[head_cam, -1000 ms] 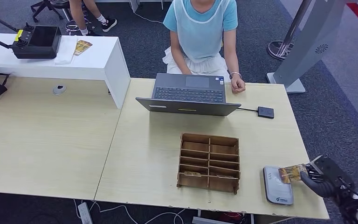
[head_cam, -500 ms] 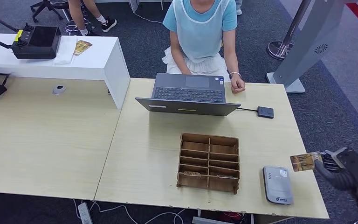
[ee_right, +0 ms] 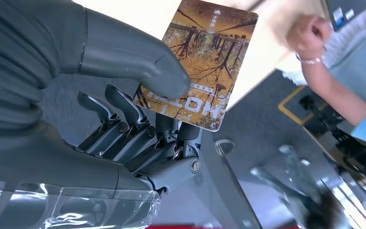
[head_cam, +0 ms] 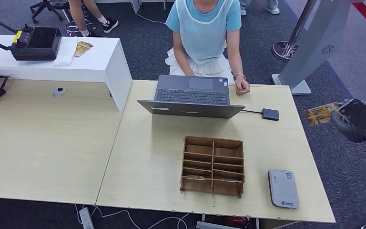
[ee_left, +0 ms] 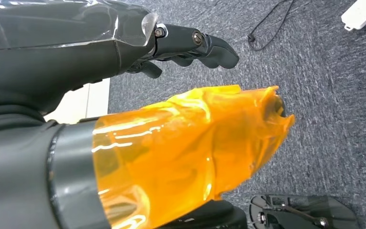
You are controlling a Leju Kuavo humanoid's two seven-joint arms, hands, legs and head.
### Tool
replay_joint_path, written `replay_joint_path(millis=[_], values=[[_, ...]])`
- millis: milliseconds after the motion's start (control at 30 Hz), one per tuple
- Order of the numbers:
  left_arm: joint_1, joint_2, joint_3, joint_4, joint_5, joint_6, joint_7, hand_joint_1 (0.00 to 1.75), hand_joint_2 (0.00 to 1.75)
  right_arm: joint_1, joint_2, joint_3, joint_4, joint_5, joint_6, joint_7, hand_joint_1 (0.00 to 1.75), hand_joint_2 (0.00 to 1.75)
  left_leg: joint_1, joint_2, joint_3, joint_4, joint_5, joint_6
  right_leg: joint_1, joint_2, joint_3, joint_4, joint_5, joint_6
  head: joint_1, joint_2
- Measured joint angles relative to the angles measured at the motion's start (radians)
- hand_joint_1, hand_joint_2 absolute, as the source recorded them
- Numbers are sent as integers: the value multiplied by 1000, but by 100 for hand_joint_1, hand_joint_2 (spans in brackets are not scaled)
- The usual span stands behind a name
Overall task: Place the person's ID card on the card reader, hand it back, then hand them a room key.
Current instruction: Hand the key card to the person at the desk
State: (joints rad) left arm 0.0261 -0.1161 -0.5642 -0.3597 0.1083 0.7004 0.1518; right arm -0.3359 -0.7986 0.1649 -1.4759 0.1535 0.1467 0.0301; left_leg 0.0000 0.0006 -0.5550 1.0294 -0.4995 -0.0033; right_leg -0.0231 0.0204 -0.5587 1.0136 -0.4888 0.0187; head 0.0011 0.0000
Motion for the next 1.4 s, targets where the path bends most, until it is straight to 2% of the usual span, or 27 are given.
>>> replay_joint_path(millis=[167, 300, 500, 667, 767, 900, 1100, 1400], values=[[-2, -2, 0, 0, 0, 0, 7, 0, 0, -144, 15, 96, 34, 97, -24, 27, 175, 175, 0, 0, -1, 0, 0, 0, 0, 0, 0, 0, 0, 0, 0, 0], [-9, -2, -1, 0, 0, 0, 8, 0, 0, -281, 51, 209, 97, 241, -100, 28, 175, 175, 0, 0, -1, 0, 0, -1, 0, 0, 0, 1, 0, 0, 0, 0], [-16, -4, -6, 0, 0, 0, -6, 0, 0, -449, 149, 363, 224, 349, -153, 22, 175, 175, 0, -1, 0, 0, 2, 0, 0, -1, 0, 1, 0, 0, 0, 0], [-18, -7, -14, 0, 0, 0, -16, 0, 0, -560, 268, 472, 364, 422, -227, 8, 175, 175, 1, 0, 0, 0, 2, 0, 1, 0, 0, 1, 1, 0, 0, 0], [-19, -7, -19, 0, 0, 0, -23, 0, 0, -601, 330, 523, 435, 453, -255, 6, 175, 175, 1, -2, 0, 0, 2, -1, 1, -2, 0, 1, 1, 0, 0, 0], [-18, -7, -26, 0, 0, 0, -26, 0, 0, -639, 383, 567, 501, 490, -276, 5, 175, 175, 1, -4, -1, 0, 2, -1, 0, -3, 0, 1, 0, 0, 0, 0], [-19, -7, -41, 1, 0, 0, -56, 0, 0, -722, 468, 663, 620, 642, -333, 3, 175, 175, 1, -3, -1, 0, 2, -1, 0, -2, -1, 1, 1, 0, 0, 0], [-18, -7, -51, 5, 0, 0, -79, 0, 0, -805, 594, 749, 805, 715, -376, 7, 175, 175, 1, -4, -1, 0, 3, -1, 1, -3, -1, 1, 1, -1, 0, 0]])
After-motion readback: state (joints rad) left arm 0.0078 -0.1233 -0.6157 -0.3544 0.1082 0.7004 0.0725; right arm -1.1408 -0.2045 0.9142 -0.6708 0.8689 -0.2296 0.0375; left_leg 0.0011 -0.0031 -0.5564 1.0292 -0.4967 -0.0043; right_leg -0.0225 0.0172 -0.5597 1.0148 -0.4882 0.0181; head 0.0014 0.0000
